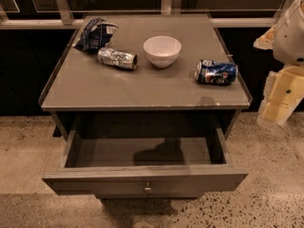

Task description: Close top drawer

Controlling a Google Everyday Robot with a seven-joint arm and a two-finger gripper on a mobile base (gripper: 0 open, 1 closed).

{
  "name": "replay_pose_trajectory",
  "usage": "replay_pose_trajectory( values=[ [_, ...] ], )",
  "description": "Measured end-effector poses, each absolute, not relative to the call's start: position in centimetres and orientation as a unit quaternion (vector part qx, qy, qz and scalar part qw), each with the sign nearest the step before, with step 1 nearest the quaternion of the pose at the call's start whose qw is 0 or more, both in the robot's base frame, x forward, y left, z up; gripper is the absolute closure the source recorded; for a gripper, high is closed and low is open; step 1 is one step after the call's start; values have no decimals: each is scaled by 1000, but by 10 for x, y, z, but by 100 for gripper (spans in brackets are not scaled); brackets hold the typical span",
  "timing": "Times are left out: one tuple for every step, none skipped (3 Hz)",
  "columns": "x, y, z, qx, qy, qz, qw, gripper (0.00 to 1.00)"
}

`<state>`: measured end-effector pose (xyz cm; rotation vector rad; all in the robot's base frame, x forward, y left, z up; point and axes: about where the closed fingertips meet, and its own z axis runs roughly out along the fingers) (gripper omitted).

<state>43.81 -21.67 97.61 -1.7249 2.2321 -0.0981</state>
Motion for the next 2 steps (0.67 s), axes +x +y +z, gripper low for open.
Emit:
replay_pose_trajectory(
  values=[
    [438,-217,976,-603,781,-34,159,0],
    [433,-215,967,-601,780,-35,173,0]
  ],
)
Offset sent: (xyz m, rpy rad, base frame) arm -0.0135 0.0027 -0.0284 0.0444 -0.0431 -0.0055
